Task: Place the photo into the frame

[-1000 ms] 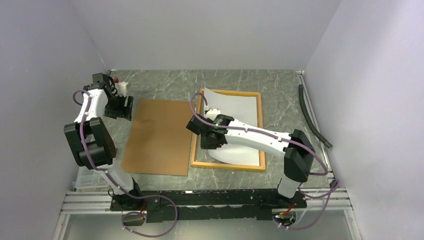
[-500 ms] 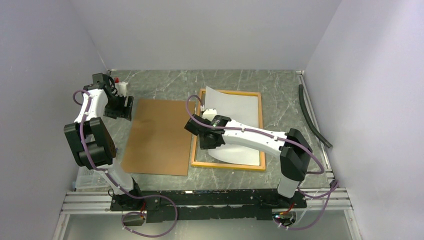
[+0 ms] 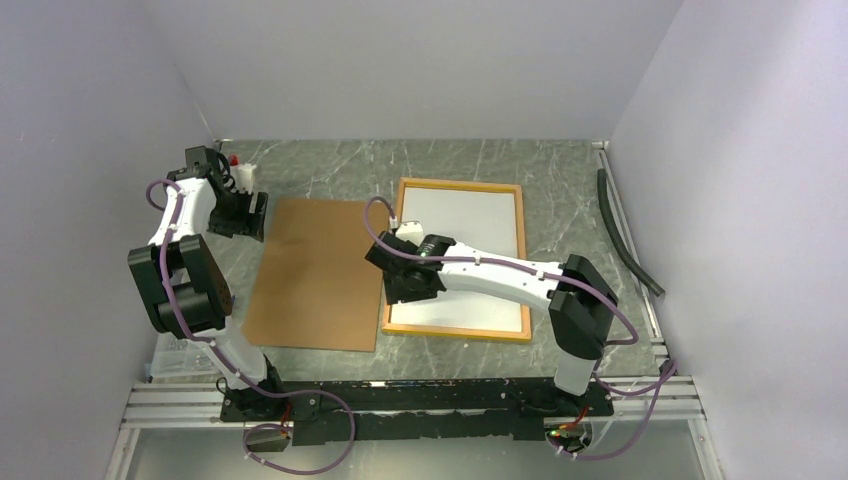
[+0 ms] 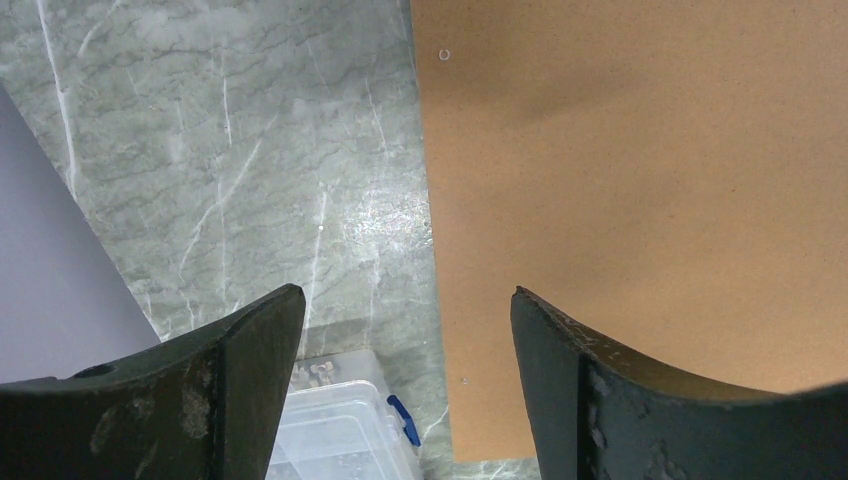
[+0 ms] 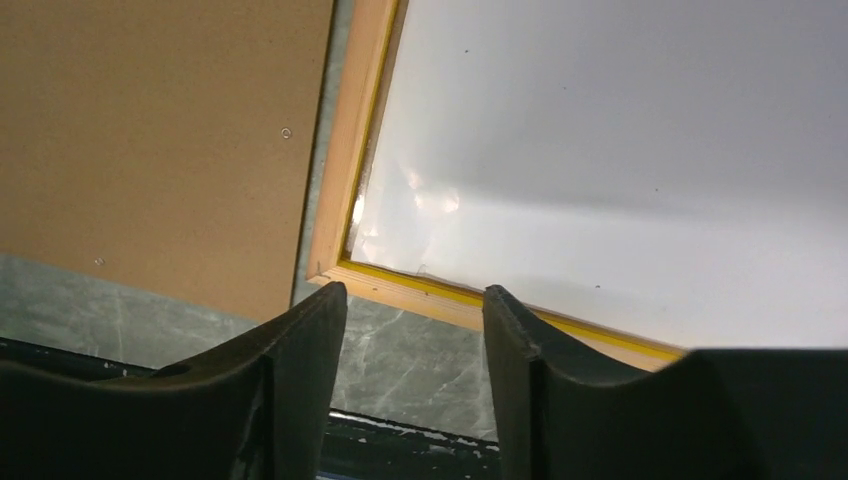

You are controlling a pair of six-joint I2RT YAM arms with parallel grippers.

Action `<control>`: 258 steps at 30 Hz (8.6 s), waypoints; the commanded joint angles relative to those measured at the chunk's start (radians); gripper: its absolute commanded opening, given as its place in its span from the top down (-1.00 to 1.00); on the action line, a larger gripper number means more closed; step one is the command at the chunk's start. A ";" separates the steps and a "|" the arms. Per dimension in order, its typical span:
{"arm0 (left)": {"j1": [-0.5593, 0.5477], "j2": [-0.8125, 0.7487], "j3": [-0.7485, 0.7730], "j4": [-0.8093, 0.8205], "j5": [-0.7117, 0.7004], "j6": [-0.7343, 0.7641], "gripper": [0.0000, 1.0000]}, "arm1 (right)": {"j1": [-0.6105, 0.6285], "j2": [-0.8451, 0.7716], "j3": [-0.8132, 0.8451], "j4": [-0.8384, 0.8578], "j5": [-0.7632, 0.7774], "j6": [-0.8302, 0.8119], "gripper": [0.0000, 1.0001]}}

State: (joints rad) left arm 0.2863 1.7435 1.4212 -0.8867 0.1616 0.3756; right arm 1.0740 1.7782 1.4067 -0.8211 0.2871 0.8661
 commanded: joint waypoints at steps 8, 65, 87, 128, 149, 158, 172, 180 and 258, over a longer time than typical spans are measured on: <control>-0.003 -0.029 0.012 -0.014 0.036 0.003 -0.62 | 0.003 -0.054 -0.002 0.139 -0.039 -0.042 -0.30; -0.057 0.204 -0.213 0.158 0.028 0.039 -0.38 | -0.225 0.280 0.091 0.840 -0.566 0.253 -0.73; -0.067 0.229 -0.172 0.083 0.113 0.051 -0.27 | -0.213 0.127 -0.185 1.592 -0.774 0.490 -0.48; -0.401 -0.671 -0.087 -0.150 0.210 0.509 -0.69 | -0.422 0.001 0.302 0.727 -0.667 0.523 1.00; -0.411 -0.979 -0.236 -0.031 0.468 0.810 -0.52 | -0.363 -0.009 0.147 0.987 -0.767 0.751 1.00; -0.411 -1.062 -0.249 -0.147 0.456 1.003 -0.52 | -0.360 -0.003 0.146 0.990 -0.770 0.760 1.00; -0.411 -1.098 -0.226 -0.194 0.458 0.990 -0.49 | -0.348 -0.013 0.169 0.970 -0.745 0.760 1.00; -0.411 -1.075 -0.270 -0.021 0.493 0.880 -0.37 | -0.309 -0.008 0.155 0.997 -0.731 0.783 1.00; -0.411 -1.085 -0.182 -0.117 0.555 1.045 0.91 | -0.095 -0.209 -0.062 0.790 -0.597 -1.473 0.71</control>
State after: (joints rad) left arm -0.1211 0.6853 1.1992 -1.1336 0.6712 1.3987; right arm 0.9672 1.5665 1.2842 -0.1074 -0.3347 -0.6102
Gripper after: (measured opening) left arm 0.050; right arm 0.259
